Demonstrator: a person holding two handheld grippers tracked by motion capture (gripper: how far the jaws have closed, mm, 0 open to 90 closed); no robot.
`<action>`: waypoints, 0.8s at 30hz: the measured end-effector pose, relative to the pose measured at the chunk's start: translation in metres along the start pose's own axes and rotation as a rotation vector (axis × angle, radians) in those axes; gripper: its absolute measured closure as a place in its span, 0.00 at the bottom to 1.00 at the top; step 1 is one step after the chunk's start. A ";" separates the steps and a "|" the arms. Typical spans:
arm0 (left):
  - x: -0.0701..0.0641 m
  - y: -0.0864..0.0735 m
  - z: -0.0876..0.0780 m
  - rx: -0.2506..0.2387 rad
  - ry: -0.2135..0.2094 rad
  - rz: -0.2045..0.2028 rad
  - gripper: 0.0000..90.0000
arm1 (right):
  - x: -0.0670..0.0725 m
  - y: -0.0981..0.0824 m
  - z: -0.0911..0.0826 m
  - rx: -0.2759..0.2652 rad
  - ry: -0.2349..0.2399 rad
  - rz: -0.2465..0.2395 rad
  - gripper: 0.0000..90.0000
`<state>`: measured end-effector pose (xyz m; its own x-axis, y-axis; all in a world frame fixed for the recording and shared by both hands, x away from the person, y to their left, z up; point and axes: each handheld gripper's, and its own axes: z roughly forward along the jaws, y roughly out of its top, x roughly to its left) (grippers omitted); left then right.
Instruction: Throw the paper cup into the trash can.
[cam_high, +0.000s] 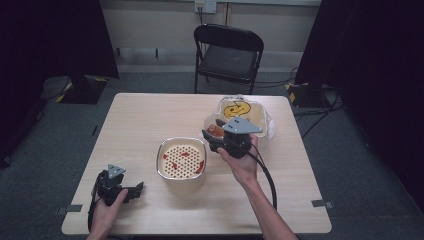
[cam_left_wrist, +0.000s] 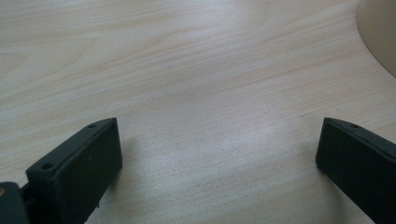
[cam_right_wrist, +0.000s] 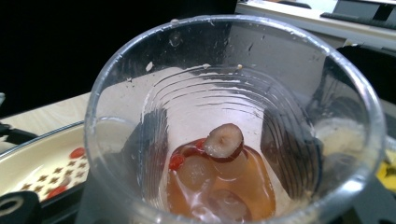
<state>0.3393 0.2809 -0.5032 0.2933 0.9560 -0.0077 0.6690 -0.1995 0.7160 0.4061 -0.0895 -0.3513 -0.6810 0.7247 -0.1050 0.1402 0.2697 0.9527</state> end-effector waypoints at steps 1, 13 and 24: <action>0.000 0.000 0.000 0.000 0.000 0.000 0.00 | 0.001 0.002 0.003 -0.003 -0.011 -0.012 0.47; 0.000 0.000 0.000 0.000 0.000 0.002 0.00 | 0.013 0.018 0.016 0.077 -0.068 -0.211 0.48; 0.000 0.000 0.000 0.000 0.000 0.000 0.00 | 0.029 0.026 0.021 0.153 -0.135 -0.425 0.49</action>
<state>0.3393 0.2809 -0.5032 0.2932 0.9560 -0.0077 0.6690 -0.1994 0.7160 0.4050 -0.0485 -0.3358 -0.6025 0.6031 -0.5228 -0.0200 0.6434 0.7653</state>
